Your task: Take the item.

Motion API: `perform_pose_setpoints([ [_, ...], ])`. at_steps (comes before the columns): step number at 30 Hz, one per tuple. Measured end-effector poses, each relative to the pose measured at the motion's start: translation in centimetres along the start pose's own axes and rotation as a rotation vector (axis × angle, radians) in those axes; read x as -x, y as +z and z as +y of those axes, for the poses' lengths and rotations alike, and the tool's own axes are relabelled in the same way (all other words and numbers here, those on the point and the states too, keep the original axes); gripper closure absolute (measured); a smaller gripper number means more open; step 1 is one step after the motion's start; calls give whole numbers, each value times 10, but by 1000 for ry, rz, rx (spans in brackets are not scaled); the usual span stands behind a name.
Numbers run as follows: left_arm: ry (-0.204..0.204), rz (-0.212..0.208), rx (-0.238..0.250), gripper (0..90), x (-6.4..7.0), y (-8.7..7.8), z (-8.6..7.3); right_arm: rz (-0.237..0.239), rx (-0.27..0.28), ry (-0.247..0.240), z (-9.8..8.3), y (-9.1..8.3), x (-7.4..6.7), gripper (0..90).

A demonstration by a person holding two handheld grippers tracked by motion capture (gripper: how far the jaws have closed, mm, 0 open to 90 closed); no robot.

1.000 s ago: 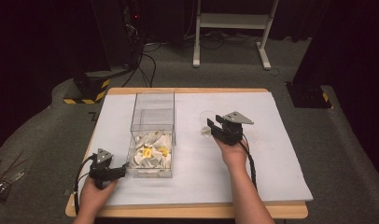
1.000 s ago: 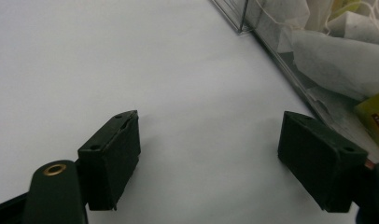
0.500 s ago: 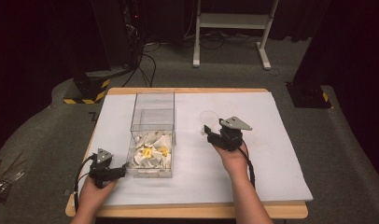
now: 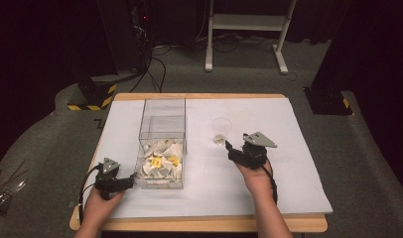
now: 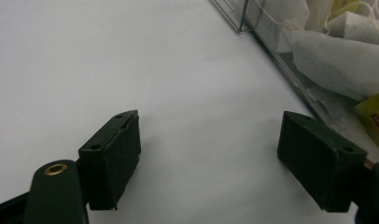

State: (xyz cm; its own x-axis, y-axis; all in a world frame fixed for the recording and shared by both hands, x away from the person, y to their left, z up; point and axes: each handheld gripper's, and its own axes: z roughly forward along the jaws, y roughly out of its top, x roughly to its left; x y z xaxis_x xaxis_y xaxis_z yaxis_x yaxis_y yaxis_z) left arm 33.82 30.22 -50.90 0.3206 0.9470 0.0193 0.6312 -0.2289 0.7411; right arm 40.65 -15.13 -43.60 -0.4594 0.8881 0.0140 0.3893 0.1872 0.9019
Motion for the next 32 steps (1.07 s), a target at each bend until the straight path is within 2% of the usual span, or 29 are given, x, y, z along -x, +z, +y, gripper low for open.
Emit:
perform_pose_setpoints([
  [9,1,0,-1,214,0,0,0,-64,-35,31,-30,-31,29,267],
  [18,1,-1,0,214,0,0,0,-120,-136,55,-71,-54,58,266],
  [22,2,-1,-2,214,0,0,0,-141,-186,45,-89,-55,63,266],
  [24,2,0,0,214,0,0,0,-132,-225,66,-95,-51,65,267],
  [26,-2,1,3,214,0,0,0,-144,-215,52,-94,-51,64,270],
  [32,-3,0,2,214,0,0,0,-143,-228,58,-94,-49,63,248],
])
